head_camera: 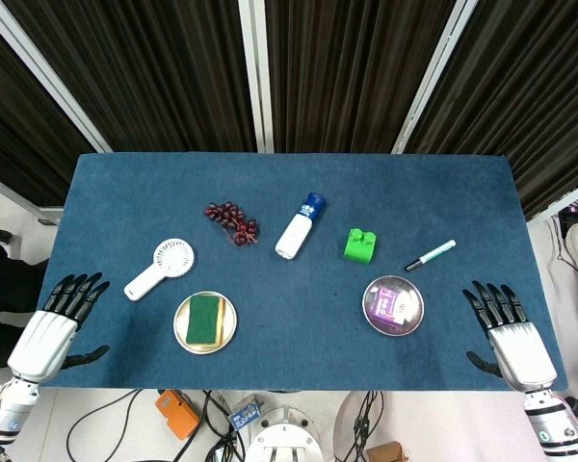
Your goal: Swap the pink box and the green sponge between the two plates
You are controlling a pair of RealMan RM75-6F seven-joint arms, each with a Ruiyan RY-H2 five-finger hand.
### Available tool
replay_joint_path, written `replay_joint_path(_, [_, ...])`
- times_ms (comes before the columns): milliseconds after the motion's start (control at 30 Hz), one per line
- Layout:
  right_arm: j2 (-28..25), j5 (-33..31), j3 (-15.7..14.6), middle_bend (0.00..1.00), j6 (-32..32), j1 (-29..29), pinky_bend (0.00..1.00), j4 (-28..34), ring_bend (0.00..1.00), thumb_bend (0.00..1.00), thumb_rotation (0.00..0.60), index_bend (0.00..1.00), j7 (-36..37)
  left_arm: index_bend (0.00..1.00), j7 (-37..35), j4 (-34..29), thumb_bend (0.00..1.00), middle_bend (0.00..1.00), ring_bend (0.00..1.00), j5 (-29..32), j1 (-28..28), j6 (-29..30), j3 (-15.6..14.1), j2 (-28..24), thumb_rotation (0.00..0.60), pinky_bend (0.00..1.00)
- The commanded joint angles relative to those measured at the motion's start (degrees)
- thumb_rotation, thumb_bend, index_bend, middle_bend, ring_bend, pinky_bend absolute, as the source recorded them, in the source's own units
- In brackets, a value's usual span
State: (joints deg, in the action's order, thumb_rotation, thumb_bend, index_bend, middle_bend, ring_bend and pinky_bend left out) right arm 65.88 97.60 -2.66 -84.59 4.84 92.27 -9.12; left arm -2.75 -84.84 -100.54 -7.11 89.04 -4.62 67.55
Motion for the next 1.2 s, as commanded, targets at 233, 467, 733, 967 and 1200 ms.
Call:
replay_joint_path(233, [0.71,-0.53,0.58,0.00,2.42,1.60,0.00,-0.36,0.00,0.29,0.600,0.00,-0.01,0.03,0.09,-0.30,0.07,0.00,0.00,0.32,-0.25,-0.76,0.01,-0.03,0.600,0.02])
replay_joint_path(467, [0.52,-3.47,3.16,0.00,16.78,10.65,0.00,2.90,0.00,0.29,0.600,0.00,-3.13,0.03,-0.63,-0.33,0.07,0.00,0.00,1.90,-0.87,-2.33,0.57,-0.26,0.600,0.02])
replay_joint_path(733, [4.08,-13.84,6.85,0.00,34.68,21.41,0.00,3.88,0.00,0.29,0.600,0.00,-12.28,0.03,-1.32,-0.41,0.07,0.00,0.00,3.15,-0.93,-2.46,1.22,-0.51,0.600,0.02])
replay_joint_path(967, [7.94,-17.65,6.33,0.00,37.56,24.08,0.00,1.21,0.00,0.29,0.600,0.00,-15.37,0.03,-1.52,-0.29,0.07,0.00,0.00,2.89,-0.50,-1.77,1.00,-0.59,0.600,0.02])
replay_joint_path(1200, [9.62,-15.61,5.37,0.04,37.72,25.67,0.02,-1.17,0.00,0.31,0.600,0.08,-11.09,0.03,-1.78,-0.19,0.07,0.00,0.00,2.38,-0.05,-0.64,0.92,-0.64,0.600,0.02])
